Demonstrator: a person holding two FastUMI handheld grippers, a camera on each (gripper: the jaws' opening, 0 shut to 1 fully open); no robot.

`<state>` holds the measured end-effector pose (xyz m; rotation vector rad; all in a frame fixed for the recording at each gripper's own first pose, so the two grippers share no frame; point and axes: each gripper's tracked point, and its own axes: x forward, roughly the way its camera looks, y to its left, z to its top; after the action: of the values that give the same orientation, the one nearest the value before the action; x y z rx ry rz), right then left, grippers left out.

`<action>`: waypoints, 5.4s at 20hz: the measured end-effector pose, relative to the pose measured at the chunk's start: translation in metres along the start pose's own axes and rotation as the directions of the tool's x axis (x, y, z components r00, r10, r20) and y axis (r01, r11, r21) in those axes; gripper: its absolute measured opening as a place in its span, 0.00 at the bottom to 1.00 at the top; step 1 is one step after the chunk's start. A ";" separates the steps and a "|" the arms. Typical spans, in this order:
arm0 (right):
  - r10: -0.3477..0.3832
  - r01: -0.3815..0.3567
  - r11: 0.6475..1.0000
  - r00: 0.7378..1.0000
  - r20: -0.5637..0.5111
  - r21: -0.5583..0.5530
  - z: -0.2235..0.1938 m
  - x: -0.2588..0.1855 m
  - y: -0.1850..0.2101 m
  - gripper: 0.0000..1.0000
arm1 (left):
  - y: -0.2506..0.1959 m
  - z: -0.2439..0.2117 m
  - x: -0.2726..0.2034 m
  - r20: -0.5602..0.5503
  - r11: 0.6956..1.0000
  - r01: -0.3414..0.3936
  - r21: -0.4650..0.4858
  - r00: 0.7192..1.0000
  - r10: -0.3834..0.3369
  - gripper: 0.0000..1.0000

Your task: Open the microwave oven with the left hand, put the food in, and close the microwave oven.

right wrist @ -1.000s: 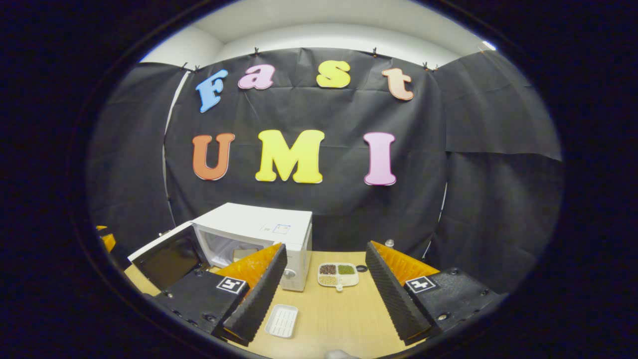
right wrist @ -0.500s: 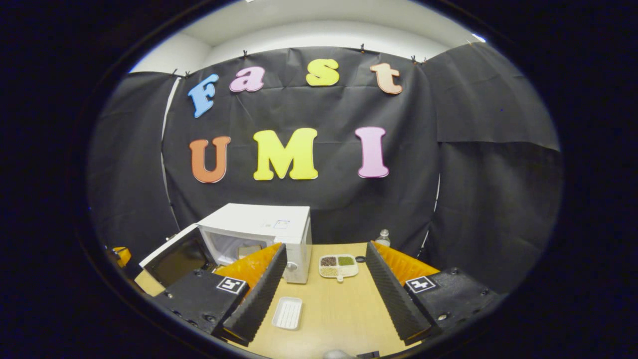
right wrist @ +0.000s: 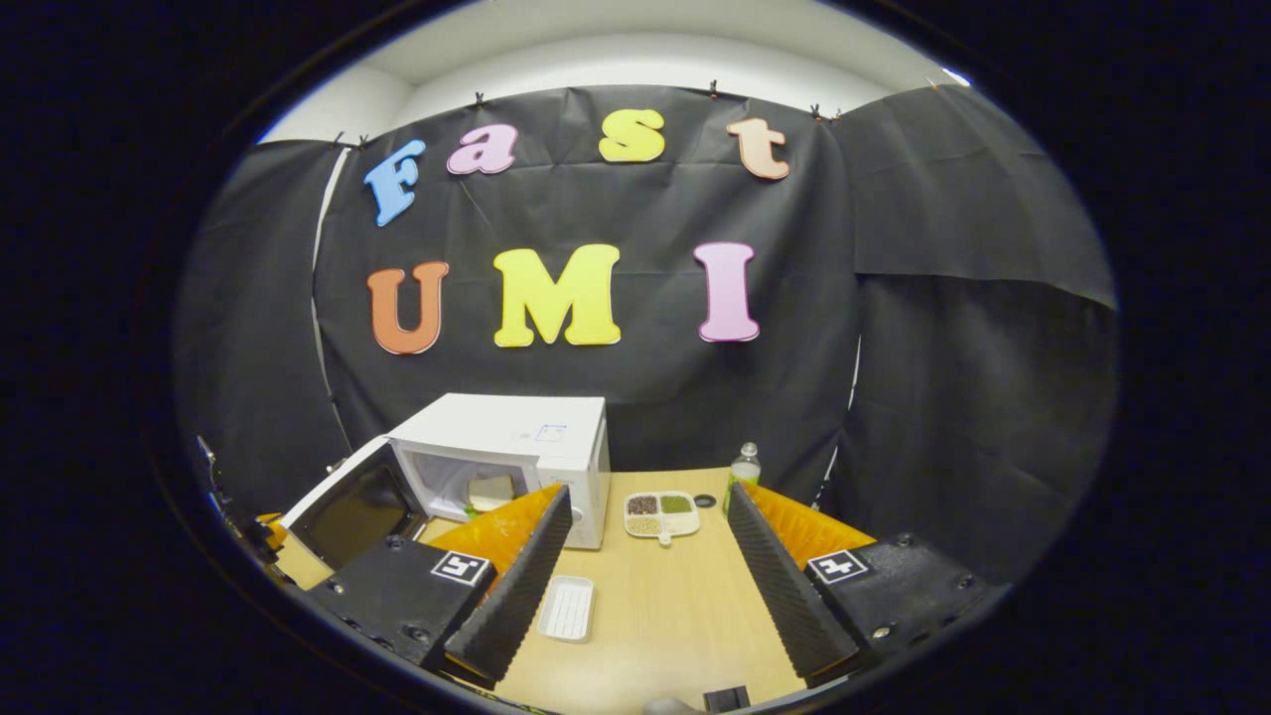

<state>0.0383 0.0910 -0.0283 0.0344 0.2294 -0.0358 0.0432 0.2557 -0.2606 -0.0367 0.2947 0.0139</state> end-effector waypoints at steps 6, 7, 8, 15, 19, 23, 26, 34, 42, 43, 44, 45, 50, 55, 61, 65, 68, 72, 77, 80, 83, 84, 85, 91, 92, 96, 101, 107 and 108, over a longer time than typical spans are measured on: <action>-0.014 0.014 1.000 1.000 -0.026 0.000 -0.011 -0.004 -0.011 0.92 | -0.017 -0.008 0.008 -0.013 0.999 0.034 0.006 0.999 -0.034 0.00; -0.019 0.019 1.000 0.999 -0.031 -0.005 -0.014 -0.003 -0.014 1.00 | -0.022 -0.010 0.007 -0.016 0.999 0.044 0.004 0.999 -0.044 0.00; -0.018 0.018 1.000 0.999 -0.032 -0.007 -0.016 -0.002 -0.015 0.92 | -0.029 -0.012 0.006 -0.022 0.999 0.053 0.006 0.998 -0.053 0.00; -0.005 0.005 1.000 0.999 -0.035 -0.010 -0.015 -0.003 -0.016 0.92 | -0.094 -0.011 0.000 -0.015 0.989 0.150 0.015 0.989 -0.149 0.00; 0.001 -0.001 1.000 1.000 -0.029 -0.010 -0.009 -0.004 -0.017 0.92 | -0.139 -0.008 -0.001 -0.018 0.973 0.228 0.036 0.974 -0.227 0.00; -0.002 0.002 1.000 0.999 -0.036 -0.005 -0.008 -0.003 -0.023 0.92 | -0.188 0.000 0.005 -0.020 0.946 0.316 0.065 0.949 -0.316 0.00; -0.014 0.015 1.000 0.999 -0.044 0.011 -0.007 0.001 -0.030 1.00 | -0.224 0.009 0.016 -0.014 0.928 0.367 0.064 0.930 -0.367 0.00; -0.041 0.044 0.998 0.997 -0.058 0.036 -0.008 0.006 -0.050 1.00 | -0.292 0.026 0.058 -0.036 0.903 0.424 0.065 0.905 -0.423 0.00; -0.038 0.044 0.996 0.997 -0.072 0.081 0.008 0.020 -0.064 0.92 | -0.336 0.041 0.109 -0.044 0.898 0.433 0.080 0.902 -0.430 0.00; -0.041 0.046 0.996 0.996 -0.074 0.074 0.009 0.024 -0.066 0.92 | -0.340 0.041 0.116 -0.044 0.901 0.427 0.070 0.904 -0.425 0.00; -0.039 0.044 0.997 0.996 -0.076 0.067 0.011 0.028 -0.068 1.00 | -0.344 0.043 0.125 -0.049 0.904 0.423 0.061 0.906 -0.421 0.00; -0.037 0.041 0.997 0.996 -0.078 0.060 0.011 0.032 -0.069 0.92 | -0.345 0.045 0.133 -0.050 0.908 0.414 0.063 0.910 -0.412 0.00; -0.042 0.048 0.997 0.993 -0.112 0.056 0.007 0.050 -0.083 1.00 | -0.350 0.053 0.168 -0.042 0.922 0.385 0.041 0.923 -0.383 0.00; -0.054 0.060 0.997 0.990 -0.133 0.046 0.001 0.063 -0.093 0.92 | -0.361 0.058 0.191 -0.050 0.933 0.359 0.032 0.933 -0.358 0.00; -0.057 0.061 0.998 0.991 -0.118 0.034 0.007 0.069 -0.095 0.92 | -0.365 0.060 0.203 -0.049 0.944 0.331 0.013 0.943 -0.330 0.00; -0.042 0.047 0.998 0.992 -0.115 0.039 0.010 0.070 -0.085 1.00 | -0.370 0.060 0.211 -0.053 0.954 0.301 0.014 0.953 -0.300 0.00; -0.030 0.032 0.999 0.995 -0.091 0.025 0.018 0.072 -0.073 0.92 | -0.366 0.065 0.193 -0.054 0.952 0.302 0.042 0.952 -0.300 0.00; 0.001 0.000 1.000 0.999 -0.043 0.022 0.028 0.070 -0.049 0.92 | -0.352 0.092 0.150 -0.001 0.937 0.338 0.087 0.941 -0.340 0.00; 0.051 -0.051 0.998 0.999 0.006 0.032 0.038 0.061 -0.012 1.00 | -0.330 0.127 0.080 0.041 0.922 0.384 0.054 0.922 -0.386 0.96; 0.075 -0.076 0.997 0.997 0.030 0.033 0.044 0.050 0.006 0.92 | -0.301 0.151 0.051 0.070 0.944 0.330 0.026 0.941 -0.331 0.96; 0.084 -0.085 0.996 0.994 0.069 0.006 0.053 0.035 0.018 0.92 | -0.279 0.166 0.021 0.080 0.957 0.291 0.019 0.953 -0.291 0.97; 0.088 -0.087 0.996 0.993 0.080 -0.005 0.056 0.030 0.021 0.92 | -0.270 0.172 0.012 0.093 0.961 0.275 0.027 0.956 -0.276 0.97; 0.087 -0.086 0.996 0.992 0.095 -0.011 0.058 0.024 0.025 0.92 | -0.261 0.176 0.002 0.100 0.965 0.261 0.034 0.960 -0.263 0.97; 0.087 -0.085 0.996 0.985 0.151 -0.016 0.065 -0.002 0.037 0.92 | -0.221 0.197 -0.058 0.135 0.981 0.192 0.030 0.972 -0.194 0.96; 0.087 -0.086 0.996 0.984 0.153 -0.010 0.063 -0.005 0.039 0.92 | -0.216 0.203 -0.065 0.149 0.982 0.185 0.025 0.971 -0.187 0.96; 0.095 -0.096 0.995 0.984 0.149 0.000 0.053 -0.014 0.048 1.00 | -0.199 0.229 -0.089 0.219 0.989 0.146 0.036 0.964 -0.151 0.96; 0.094 -0.095 0.996 0.985 0.146 -0.005 0.041 -0.022 0.056 1.00 | -0.184 0.247 -0.104 0.257 0.992 0.128 0.019 0.958 -0.128 0.96; 0.092 -0.092 0.996 0.981 0.170 -0.004 0.050 -0.026 0.057 0.92 | -0.172 0.258 -0.107 0.291 0.995 0.101 -0.002 0.952 -0.096 0.96; 0.095 -0.096 0.995 0.980 0.172 -0.004 0.052 -0.026 0.060 0.92 | -0.171 0.261 -0.106 0.295 0.995 0.095 -0.002 0.951 -0.090 0.96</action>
<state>0.0270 0.1494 0.0296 0.0469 0.0544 0.0565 0.0208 0.0940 0.0252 -0.0636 -0.0067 -0.0714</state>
